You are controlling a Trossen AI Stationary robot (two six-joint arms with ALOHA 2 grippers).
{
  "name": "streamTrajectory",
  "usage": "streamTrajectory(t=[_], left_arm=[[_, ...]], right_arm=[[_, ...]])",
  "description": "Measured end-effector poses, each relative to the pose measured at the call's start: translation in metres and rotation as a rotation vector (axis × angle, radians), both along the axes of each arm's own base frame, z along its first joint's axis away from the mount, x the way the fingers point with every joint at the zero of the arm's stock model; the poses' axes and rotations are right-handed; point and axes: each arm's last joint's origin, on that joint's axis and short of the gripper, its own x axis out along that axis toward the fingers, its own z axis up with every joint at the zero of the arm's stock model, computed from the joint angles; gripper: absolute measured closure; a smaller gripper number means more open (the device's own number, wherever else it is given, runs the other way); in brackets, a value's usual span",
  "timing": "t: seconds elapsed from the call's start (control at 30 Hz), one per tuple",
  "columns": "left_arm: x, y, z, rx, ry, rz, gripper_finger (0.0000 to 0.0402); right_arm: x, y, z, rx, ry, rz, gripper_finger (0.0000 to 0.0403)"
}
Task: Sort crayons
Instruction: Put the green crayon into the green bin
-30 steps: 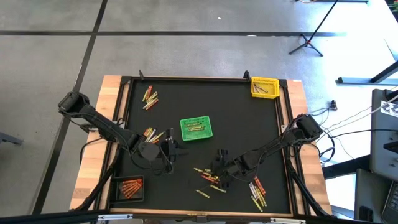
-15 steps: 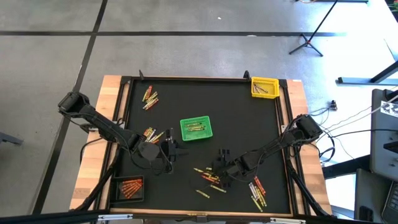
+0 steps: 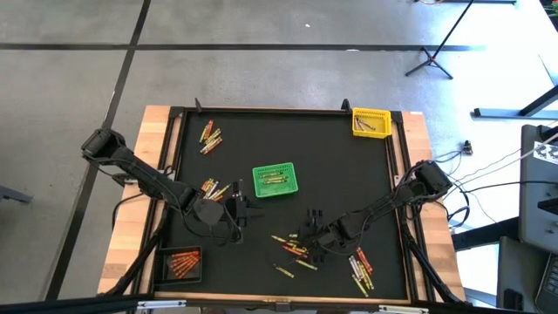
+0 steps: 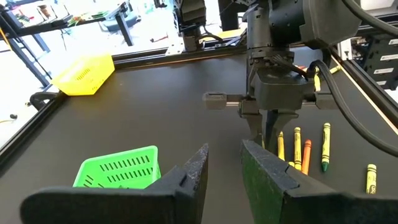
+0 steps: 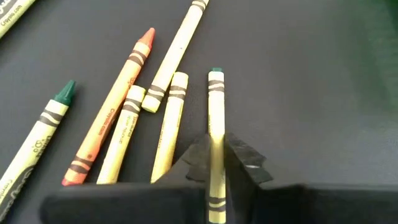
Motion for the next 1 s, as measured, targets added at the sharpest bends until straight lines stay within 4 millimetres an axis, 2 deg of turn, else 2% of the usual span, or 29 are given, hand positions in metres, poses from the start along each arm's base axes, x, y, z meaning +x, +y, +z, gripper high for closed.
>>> streamTrajectory(t=[0.1,0.33,0.43,0.53,0.63,0.77,1.0], left_arm=[[0.0,0.0,0.0,0.0,0.0,0.0,0.0321],[0.0,0.0,0.0,0.0,0.0,0.0,0.0321],[0.0,0.0,0.0,0.001,0.0,0.0,0.0321],[0.0,0.0,0.0,0.0,0.0,0.0,0.0321],[0.0,0.0,0.0,0.0,0.0,0.0,0.0321],[0.0,0.0,0.001,-0.001,-0.008,-0.001,0.0321],[0.0,0.0,0.001,-0.003,-0.012,-0.001,0.0321]], right_arm=[[0.0,0.0,0.0,-0.01,0.001,0.01,0.0394],[-0.001,-0.001,0.004,-0.056,-0.002,0.058,0.0376],[-0.004,-0.004,0.014,-0.081,-0.011,0.095,0.0382],[-0.004,-0.01,0.033,-0.101,-0.069,0.105,0.0387],[-0.001,-0.02,0.048,-0.111,-0.115,0.1,0.0384],[0.009,-0.042,0.065,-0.206,-0.178,0.044,0.0379],[0.036,-0.089,0.077,-0.235,-0.292,-0.04,0.0378]])
